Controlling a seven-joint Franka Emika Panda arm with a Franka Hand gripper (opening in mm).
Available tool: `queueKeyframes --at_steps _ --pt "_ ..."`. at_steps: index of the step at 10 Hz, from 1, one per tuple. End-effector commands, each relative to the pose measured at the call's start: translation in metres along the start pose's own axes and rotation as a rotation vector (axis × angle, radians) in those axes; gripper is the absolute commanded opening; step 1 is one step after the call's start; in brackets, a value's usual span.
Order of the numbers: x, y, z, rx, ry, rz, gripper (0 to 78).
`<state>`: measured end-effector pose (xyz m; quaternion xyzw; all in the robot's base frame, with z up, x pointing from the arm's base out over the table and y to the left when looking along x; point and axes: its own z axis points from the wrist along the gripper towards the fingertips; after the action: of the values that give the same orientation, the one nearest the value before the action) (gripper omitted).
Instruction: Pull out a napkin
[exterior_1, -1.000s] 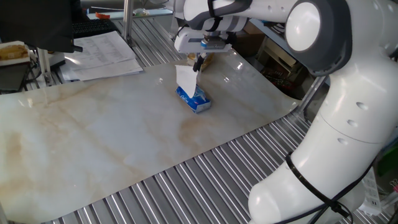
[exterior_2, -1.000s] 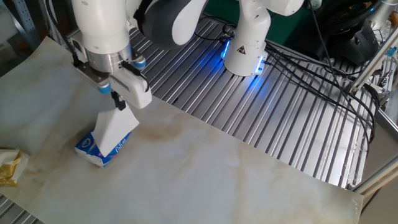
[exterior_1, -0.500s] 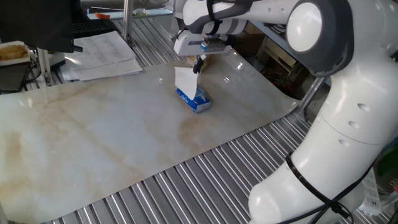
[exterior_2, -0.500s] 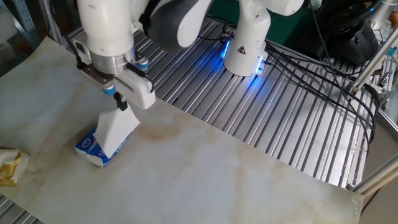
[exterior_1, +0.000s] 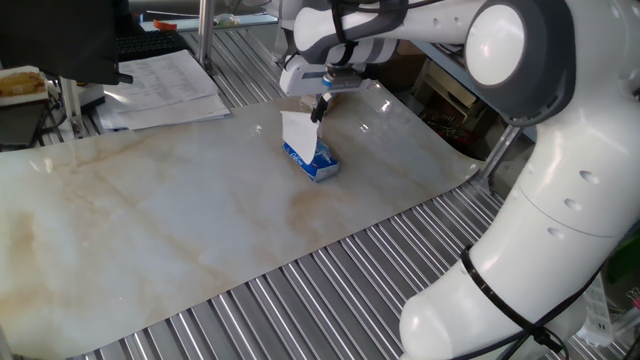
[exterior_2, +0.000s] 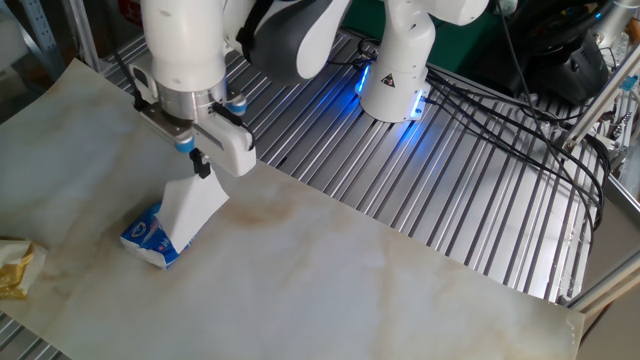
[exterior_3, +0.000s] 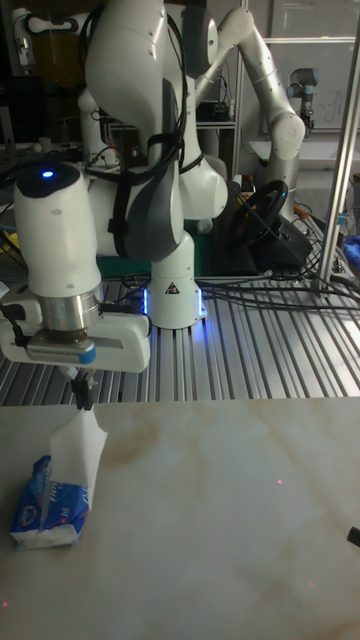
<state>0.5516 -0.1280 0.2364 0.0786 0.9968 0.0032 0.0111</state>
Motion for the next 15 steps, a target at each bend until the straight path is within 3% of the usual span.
queueKeyframes --at_steps 1,15 --pt "0.0001 0.0001 -0.0005 -0.014 -0.004 0.020 1.6" --pt "0.0068 -0.0043 -0.0093 -0.021 -0.014 -0.012 1.6"
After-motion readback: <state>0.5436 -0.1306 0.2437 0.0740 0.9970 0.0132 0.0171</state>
